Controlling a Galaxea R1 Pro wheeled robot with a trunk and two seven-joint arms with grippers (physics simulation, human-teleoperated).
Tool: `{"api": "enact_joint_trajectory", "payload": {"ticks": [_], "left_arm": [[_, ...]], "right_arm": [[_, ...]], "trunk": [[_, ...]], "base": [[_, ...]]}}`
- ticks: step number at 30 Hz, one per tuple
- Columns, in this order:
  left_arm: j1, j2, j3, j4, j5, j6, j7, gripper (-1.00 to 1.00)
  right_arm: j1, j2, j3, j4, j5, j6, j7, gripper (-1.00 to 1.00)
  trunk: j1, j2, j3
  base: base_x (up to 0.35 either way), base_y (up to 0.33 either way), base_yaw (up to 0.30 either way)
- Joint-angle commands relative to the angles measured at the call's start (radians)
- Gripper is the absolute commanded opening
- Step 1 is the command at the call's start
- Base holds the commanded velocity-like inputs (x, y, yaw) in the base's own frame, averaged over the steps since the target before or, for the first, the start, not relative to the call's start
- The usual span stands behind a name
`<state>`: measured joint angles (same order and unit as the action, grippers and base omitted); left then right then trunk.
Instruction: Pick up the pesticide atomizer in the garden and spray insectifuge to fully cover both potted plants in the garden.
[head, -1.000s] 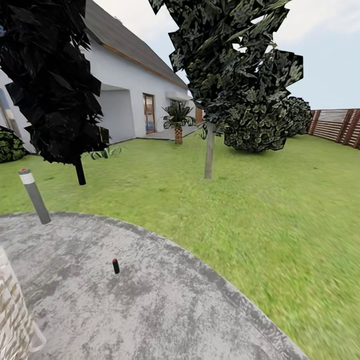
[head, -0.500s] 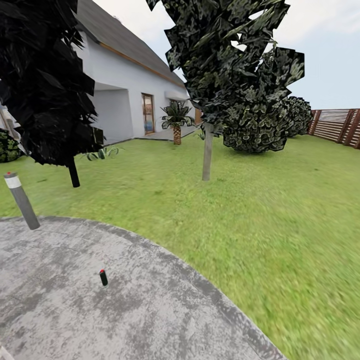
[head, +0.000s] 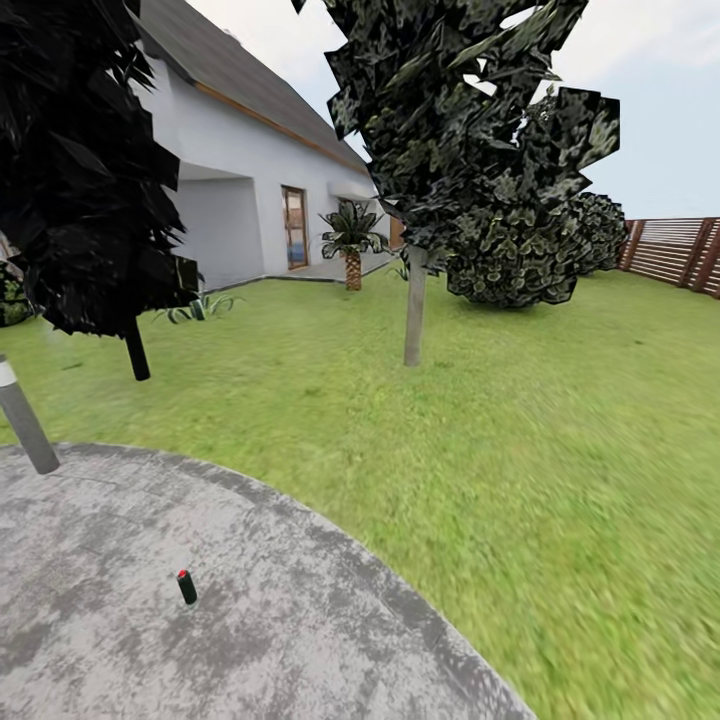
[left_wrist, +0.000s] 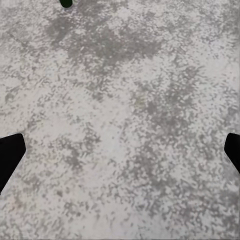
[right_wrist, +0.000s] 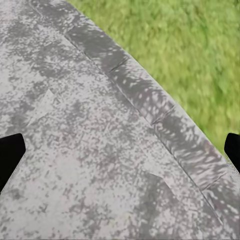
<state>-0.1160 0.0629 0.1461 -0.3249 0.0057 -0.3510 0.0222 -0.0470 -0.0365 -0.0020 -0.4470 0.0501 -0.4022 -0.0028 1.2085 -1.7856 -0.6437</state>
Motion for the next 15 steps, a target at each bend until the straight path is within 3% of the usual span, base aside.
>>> {"api": "enact_joint_trajectory", "payload": {"ticks": [1,15], "left_arm": [[-0.001,0.0,0.0,0.001,0.0,-0.003,0.002,1.0],[-0.001,0.0,0.0,0.001,0.0,-0.003,0.002,1.0]], "right_arm": [[-0.001,0.0,0.0,0.001,0.005,-0.003,0.0,1.0],[-0.001,0.001,-0.001,0.002,0.004,-0.001,0.0,1.0]], "trunk": [[0.0,0.0,-0.001],[0.0,0.0,-0.001]], "base": [[0.34,-0.001,0.0],[0.34,0.0,0.0]]}}
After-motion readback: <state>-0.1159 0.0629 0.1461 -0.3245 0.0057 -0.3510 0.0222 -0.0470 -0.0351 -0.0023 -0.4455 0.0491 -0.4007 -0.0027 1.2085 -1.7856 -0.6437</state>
